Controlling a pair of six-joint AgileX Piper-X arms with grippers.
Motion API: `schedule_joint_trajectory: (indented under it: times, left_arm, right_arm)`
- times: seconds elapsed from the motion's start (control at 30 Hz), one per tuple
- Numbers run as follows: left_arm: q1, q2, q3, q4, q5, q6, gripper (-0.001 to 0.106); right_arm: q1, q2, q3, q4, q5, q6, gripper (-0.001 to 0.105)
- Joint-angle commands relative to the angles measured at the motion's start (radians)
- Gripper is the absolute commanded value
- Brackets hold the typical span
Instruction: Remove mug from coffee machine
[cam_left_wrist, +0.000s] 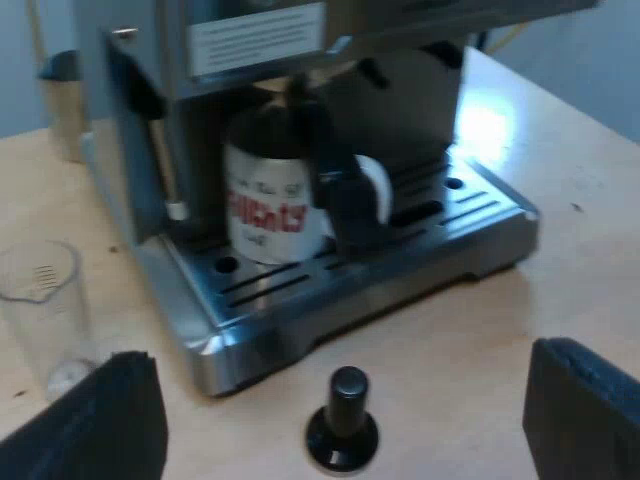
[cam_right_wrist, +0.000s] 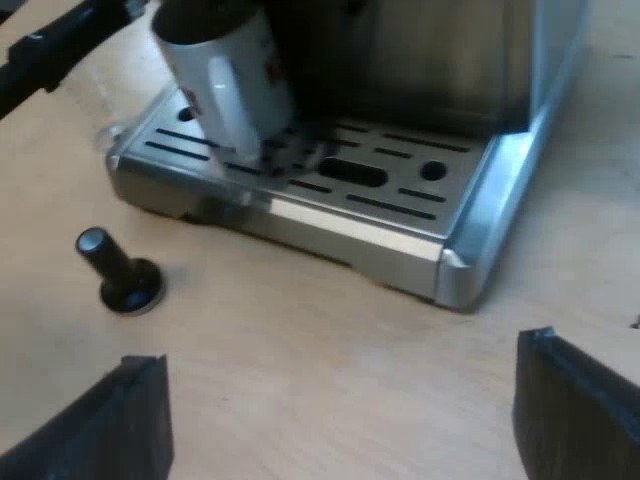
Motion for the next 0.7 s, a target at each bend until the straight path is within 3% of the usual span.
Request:
schedule_joint_trajectory:
  times: [0.03, 0.23, 0.43, 0.7]
  left_arm:
    - [-0.049, 0.015, -0.005, -0.022, 0.005, -0.006, 0.083]
    - [-0.077, 0.049, -0.005, -0.044, 0.0, -0.006, 0.083]
    - [-0.077, 0.064, -0.005, -0.075, 0.004, -0.006, 0.083]
    - [-0.077, 0.064, -0.005, -0.072, 0.004, -0.002, 0.083]
  right_arm:
    - [0.017, 0.039, -0.011, -0.033, -0.031, -0.022, 0.071]
    - [0.119, 0.111, -0.011, -0.113, -0.023, -0.033, 0.071]
    - [0.267, 0.192, -0.011, -0.194, 0.101, -0.028, 0.071]
    - [0.406, 0.295, -0.011, -0.311, 0.184, -0.028, 0.071]
